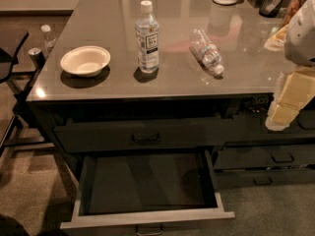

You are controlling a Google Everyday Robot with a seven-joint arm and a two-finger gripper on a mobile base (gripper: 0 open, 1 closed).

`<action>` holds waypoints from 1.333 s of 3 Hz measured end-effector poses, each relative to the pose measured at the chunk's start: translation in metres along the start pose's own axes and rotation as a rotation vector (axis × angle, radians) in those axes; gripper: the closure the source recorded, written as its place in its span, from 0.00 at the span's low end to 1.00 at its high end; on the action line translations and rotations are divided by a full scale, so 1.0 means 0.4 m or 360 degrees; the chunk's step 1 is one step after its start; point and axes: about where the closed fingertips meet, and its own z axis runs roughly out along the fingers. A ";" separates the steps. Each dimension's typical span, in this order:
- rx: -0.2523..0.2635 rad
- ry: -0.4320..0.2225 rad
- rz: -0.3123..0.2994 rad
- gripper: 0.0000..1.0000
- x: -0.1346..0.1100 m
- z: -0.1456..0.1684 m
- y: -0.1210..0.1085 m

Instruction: Place blue plastic bottle into middle drawer

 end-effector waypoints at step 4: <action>-0.0120 -0.0196 0.0018 0.00 -0.079 0.070 -0.087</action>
Offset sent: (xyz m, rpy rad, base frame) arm 0.0399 0.0190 -0.0123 0.0395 0.0147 0.0320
